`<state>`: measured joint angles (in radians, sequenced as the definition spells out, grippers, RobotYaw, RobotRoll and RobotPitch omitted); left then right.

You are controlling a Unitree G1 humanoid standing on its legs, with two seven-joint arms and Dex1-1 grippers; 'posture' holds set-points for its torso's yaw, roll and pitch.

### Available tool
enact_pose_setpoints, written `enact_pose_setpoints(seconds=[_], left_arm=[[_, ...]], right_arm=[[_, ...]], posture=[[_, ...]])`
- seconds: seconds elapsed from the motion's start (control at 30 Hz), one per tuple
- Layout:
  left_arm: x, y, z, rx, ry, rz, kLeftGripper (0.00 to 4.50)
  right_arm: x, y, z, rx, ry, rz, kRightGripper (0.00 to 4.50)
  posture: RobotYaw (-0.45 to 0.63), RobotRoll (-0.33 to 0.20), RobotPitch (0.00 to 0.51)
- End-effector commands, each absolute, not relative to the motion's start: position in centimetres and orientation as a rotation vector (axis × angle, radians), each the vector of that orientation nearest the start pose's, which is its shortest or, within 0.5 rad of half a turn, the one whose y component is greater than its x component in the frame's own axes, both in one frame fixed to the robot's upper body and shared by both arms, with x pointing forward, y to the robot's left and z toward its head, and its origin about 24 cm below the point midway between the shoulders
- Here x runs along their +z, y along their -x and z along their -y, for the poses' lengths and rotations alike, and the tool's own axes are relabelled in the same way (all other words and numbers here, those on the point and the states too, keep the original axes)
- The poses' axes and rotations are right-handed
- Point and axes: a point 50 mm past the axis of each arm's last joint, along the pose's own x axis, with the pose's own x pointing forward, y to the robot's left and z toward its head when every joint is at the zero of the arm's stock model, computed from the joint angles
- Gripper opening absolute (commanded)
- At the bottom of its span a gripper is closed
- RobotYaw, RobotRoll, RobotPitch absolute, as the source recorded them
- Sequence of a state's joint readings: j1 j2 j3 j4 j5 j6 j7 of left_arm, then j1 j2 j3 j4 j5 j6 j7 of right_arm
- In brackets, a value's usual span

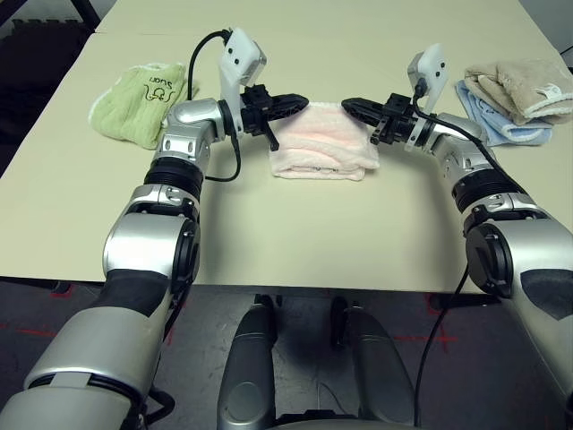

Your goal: Fold the towel and set it aside.

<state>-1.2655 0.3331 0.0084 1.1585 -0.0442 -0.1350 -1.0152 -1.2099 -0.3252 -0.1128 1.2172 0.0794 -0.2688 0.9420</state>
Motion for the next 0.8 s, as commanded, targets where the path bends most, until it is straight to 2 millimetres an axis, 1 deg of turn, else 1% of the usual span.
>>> enact_pose_setpoints(seconds=[0.03, 0.13, 0.23, 0.33, 0.4, 0.53, 0.7, 0.8], left_arm=[[19.8, -40.8, -13.4, -0.928, -0.392, -0.004, 0.02], [18.5, -40.9, -13.7, -0.88, -0.406, -0.048, 0.02], [17.2, -41.0, -14.2, -0.821, -0.431, -0.092, 0.02], [16.5, -41.0, -14.5, -0.779, -0.448, -0.113, 0.02], [16.3, -41.1, -14.9, -0.738, -0.452, -0.114, 0.02], [16.3, -41.1, -15.3, -0.711, -0.462, -0.108, 0.02], [16.7, -41.1, -15.7, -0.726, -0.455, -0.091, 0.02], [17.2, -41.0, -16.0, -0.749, -0.447, -0.074, 0.02]], right_arm=[[19.5, -40.9, 14.1, 0.834, 0.262, 0.121, 0.0], [18.2, -40.9, 13.4, 0.83, 0.264, 0.075, 0.0], [16.3, -40.9, 12.8, 0.796, 0.279, -0.002, 0.0], [14.8, -40.8, 12.7, 0.75, 0.308, -0.062, 0.0], [13.9, -40.7, 13.0, 0.715, 0.325, -0.098, 0.0], [13.6, -40.7, 13.8, 0.686, 0.334, -0.114, 0.0], [14.2, -40.8, 15.6, 0.639, 0.341, -0.108, 0.0], [14.9, -40.8, 16.8, 0.621, 0.333, -0.086, 0.0]], posture=[[0.04, 0.0, 0.256], [0.03, 0.0, 0.255], [0.03, 0.0, 0.255], [0.03, 0.0, 0.255], [0.03, 0.0, 0.255], [0.04, 0.0, 0.255], [0.03, 0.0, 0.255], [0.03, 0.0, 0.256]])
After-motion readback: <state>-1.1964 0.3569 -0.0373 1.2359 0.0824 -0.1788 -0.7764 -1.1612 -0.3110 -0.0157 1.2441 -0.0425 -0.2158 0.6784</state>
